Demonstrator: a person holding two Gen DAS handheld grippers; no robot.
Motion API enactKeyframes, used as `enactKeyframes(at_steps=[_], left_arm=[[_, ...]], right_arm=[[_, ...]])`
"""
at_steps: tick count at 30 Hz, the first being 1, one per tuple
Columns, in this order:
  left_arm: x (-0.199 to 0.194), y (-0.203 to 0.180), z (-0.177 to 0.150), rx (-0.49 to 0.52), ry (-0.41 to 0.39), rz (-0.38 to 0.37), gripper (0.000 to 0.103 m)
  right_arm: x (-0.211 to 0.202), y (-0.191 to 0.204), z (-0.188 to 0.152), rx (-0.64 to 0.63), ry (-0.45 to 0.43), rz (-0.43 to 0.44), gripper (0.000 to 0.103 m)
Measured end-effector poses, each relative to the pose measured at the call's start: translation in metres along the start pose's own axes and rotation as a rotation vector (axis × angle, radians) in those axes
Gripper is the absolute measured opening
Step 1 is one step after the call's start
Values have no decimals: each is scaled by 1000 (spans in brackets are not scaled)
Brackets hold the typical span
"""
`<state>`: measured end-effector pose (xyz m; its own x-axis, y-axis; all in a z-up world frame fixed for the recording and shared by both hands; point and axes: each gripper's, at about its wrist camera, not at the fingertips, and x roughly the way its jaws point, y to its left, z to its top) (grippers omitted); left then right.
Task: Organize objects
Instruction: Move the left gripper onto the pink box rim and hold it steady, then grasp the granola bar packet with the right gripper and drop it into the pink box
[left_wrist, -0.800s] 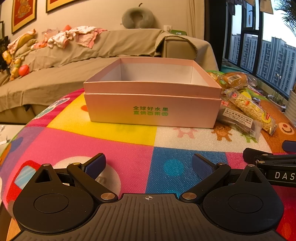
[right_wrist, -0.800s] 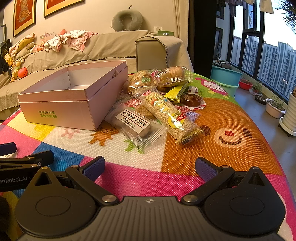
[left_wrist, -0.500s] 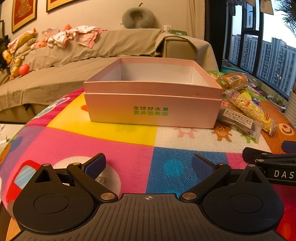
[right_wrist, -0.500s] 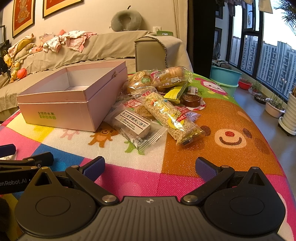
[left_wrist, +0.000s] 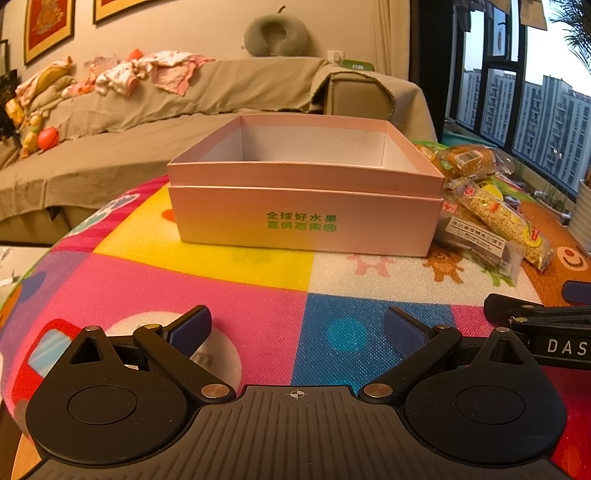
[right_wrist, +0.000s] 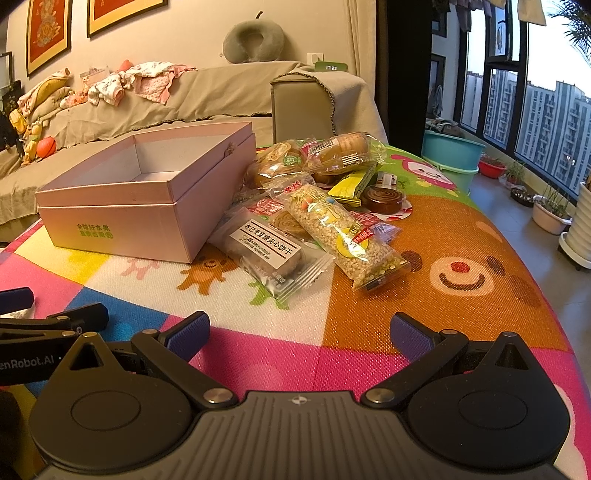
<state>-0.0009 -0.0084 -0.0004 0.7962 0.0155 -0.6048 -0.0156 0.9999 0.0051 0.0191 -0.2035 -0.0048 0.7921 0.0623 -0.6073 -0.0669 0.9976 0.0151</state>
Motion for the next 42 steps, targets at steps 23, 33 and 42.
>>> enactKeyframes(at_steps=[23,33,42], left_arm=[[-11,48,58,28,-30,-77,101],[56,128,122,-125,-31,10,101],[91,119,115,-102,70,-118,51]], right_arm=[[10,6,29,-22,225,8,103],[7,6,21,10,158,-13,103],[-5,-8,43,6,1,7,103]])
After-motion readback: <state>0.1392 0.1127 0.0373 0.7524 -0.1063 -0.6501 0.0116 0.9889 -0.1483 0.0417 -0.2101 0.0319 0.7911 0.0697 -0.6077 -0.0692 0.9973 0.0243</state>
